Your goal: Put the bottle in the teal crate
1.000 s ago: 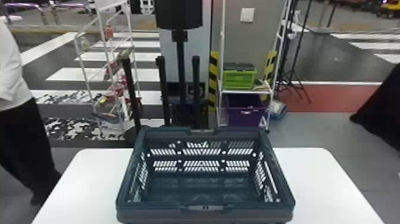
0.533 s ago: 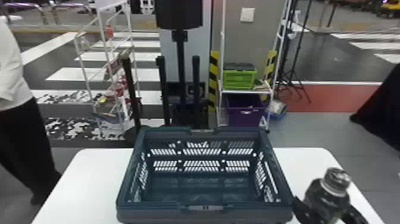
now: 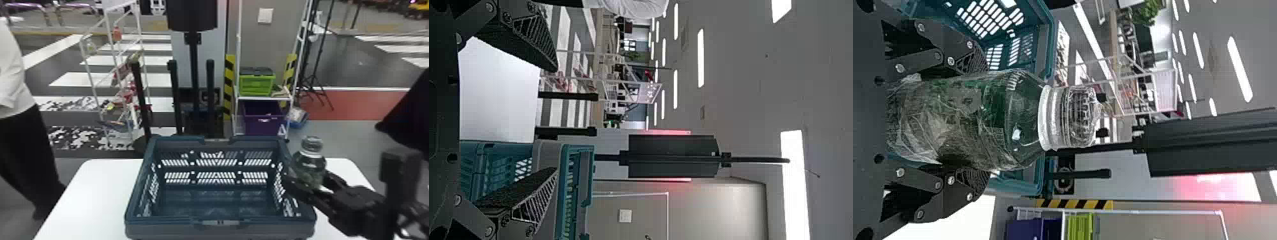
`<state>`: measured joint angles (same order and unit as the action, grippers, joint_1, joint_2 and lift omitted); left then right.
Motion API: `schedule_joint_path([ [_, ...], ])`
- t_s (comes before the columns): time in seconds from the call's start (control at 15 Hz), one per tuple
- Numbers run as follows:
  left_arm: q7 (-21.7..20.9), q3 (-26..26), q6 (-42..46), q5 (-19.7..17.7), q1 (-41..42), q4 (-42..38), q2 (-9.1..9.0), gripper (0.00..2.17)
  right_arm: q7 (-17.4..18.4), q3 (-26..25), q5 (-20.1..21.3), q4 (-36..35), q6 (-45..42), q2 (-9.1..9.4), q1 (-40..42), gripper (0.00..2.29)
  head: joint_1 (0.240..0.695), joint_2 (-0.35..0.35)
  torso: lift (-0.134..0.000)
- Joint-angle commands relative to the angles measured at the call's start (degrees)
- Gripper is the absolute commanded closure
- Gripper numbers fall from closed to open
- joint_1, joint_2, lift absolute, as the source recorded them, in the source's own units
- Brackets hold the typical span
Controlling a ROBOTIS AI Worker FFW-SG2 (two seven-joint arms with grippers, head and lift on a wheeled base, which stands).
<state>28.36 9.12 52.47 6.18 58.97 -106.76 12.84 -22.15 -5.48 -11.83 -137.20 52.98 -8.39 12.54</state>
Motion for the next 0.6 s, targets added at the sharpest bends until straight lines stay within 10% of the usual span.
schedule_joint_path([
  [0.0, 0.0, 0.0, 1.2, 0.1, 0.1, 0.3, -0.27, 0.19, -0.4, 3.9, -1.3, 5.4, 5.0, -2.42, -8.4, 1.97, 0.499, 0.000, 0.000],
  [0.53, 0.4, -0.1, 5.9, 0.6, 0.8, 1.8, -1.94, 0.19, -12.5, 17.2, -0.5, 27.3, 18.0, -3.65, -28.4, 1.97, 0.499, 0.000, 0.000],
])
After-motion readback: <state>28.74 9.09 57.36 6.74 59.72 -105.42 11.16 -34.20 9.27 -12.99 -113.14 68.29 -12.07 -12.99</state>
